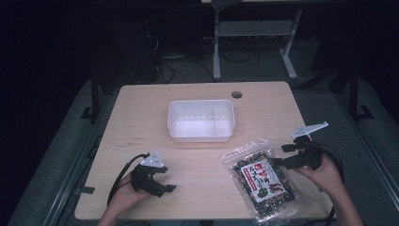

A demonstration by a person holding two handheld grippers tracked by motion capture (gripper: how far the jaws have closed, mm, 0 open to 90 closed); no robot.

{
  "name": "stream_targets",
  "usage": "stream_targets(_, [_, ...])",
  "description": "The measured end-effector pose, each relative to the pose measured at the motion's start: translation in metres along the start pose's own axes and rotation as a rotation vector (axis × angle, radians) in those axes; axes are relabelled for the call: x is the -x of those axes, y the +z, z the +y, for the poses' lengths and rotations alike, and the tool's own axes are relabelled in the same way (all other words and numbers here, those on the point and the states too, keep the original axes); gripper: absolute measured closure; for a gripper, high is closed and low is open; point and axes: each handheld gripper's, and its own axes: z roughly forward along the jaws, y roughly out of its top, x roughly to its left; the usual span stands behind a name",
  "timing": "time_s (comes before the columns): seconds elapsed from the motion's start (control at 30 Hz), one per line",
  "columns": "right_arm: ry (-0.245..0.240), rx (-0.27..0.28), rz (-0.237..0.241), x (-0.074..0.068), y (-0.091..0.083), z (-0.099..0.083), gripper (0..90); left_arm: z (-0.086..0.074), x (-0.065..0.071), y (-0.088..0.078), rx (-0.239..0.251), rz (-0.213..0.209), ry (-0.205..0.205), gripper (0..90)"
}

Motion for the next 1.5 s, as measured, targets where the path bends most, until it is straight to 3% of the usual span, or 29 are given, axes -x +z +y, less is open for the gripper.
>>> stream_targets(0.27, [-0.002,-0.046,-0.010,0.019,0.012,0.028,19.3,0.000,-0.001,0.000,-0.002,-0.002,-0.002,21.2])
stream_targets(0.4, [0.007,-0.039,0.001,0.029,0.021,0.036,21.7,-0.001,-0.003,0.000,-0.002,-0.004,-0.006,21.2])
stream_targets(0.57, [0.015,-0.088,-0.011,0.042,0.034,0.046,22.2,0.000,-0.003,0.000,-0.003,-0.005,-0.003,21.2])
stream_targets(0.67, [0.021,-0.075,-0.005,0.047,0.038,0.047,23.6,0.000,-0.004,0.000,-0.001,-0.005,-0.009,21.2])
stream_targets(0.8, [0.069,-0.097,-0.008,0.062,0.051,0.046,25.6,-0.001,-0.005,0.001,-0.003,-0.004,-0.011,21.2])
stream_targets(0.93, [0.077,-0.116,0.008,0.066,0.058,0.045,29.7,-0.001,-0.005,0.000,0.002,-0.003,-0.015,21.1])
stream_targets(1.1, [0.066,-0.149,0.008,0.070,0.069,0.044,41.3,-0.002,-0.005,0.000,0.000,-0.004,-0.015,21.1])
stream_targets(1.33, [0.058,-0.138,0.038,0.073,0.072,0.044,53.3,-0.002,-0.007,0.000,0.002,-0.004,-0.022,21.1])
stream_targets(1.5, [0.037,-0.131,0.054,0.075,0.071,0.043,69.5,-0.003,-0.008,0.000,0.004,-0.002,-0.028,21.1])
